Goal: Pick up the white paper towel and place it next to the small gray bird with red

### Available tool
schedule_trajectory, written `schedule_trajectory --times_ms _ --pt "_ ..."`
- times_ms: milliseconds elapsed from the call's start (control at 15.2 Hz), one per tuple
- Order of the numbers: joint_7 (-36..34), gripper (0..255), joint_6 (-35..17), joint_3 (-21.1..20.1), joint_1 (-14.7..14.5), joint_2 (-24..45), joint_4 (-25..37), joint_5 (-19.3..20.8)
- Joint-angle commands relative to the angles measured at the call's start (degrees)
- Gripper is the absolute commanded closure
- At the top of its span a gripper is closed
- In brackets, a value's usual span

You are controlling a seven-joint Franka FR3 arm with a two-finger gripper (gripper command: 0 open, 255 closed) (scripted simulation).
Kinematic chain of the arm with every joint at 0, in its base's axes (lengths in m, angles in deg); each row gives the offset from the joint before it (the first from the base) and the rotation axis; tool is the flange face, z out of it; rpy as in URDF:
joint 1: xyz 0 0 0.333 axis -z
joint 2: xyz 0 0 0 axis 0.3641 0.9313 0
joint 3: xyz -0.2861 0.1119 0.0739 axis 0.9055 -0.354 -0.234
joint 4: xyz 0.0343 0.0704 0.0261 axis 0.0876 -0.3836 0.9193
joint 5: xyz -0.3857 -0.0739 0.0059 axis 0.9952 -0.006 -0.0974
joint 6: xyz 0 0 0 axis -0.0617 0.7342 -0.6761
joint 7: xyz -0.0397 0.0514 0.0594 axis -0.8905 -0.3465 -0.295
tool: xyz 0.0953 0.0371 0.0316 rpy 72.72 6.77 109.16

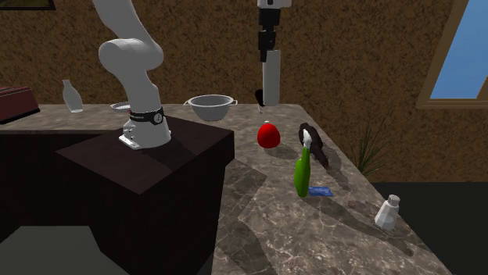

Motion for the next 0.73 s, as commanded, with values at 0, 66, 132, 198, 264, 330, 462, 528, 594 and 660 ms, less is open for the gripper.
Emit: schedule_trajectory --times_ms 0,66,132,198,264,330,462,528,594,660 --pt "-3.2 255 -0.3 -1.9 -1.0 2.0 2.1 0.0" --pt "-4.6 255 -0.3 -2.9 -1.6 3.0 3.0 0.1" --pt "-6.1 255 -0.4 -3.7 -2.0 3.9 4.0 0.3" --pt "-6.1 255 -1.2 -3.8 -2.1 4.1 3.5 0.3" --pt "-6.1 255 -2.0 -3.8 -2.1 4.3 2.9 0.3" --pt "-6.1 255 -2.7 -3.9 -2.1 4.5 2.3 0.3" --pt "-6.0 255 -4.3 -4.0 -2.1 5.0 1.2 0.4" --pt "-6.0 255 -5.1 -4.0 -2.2 5.2 0.6 0.4" --pt "-6.0 255 -5.8 -4.1 -2.2 5.5 0.1 0.4" --pt "-6.0 255 -6.6 -4.2 -2.2 5.8 -0.4 0.5"
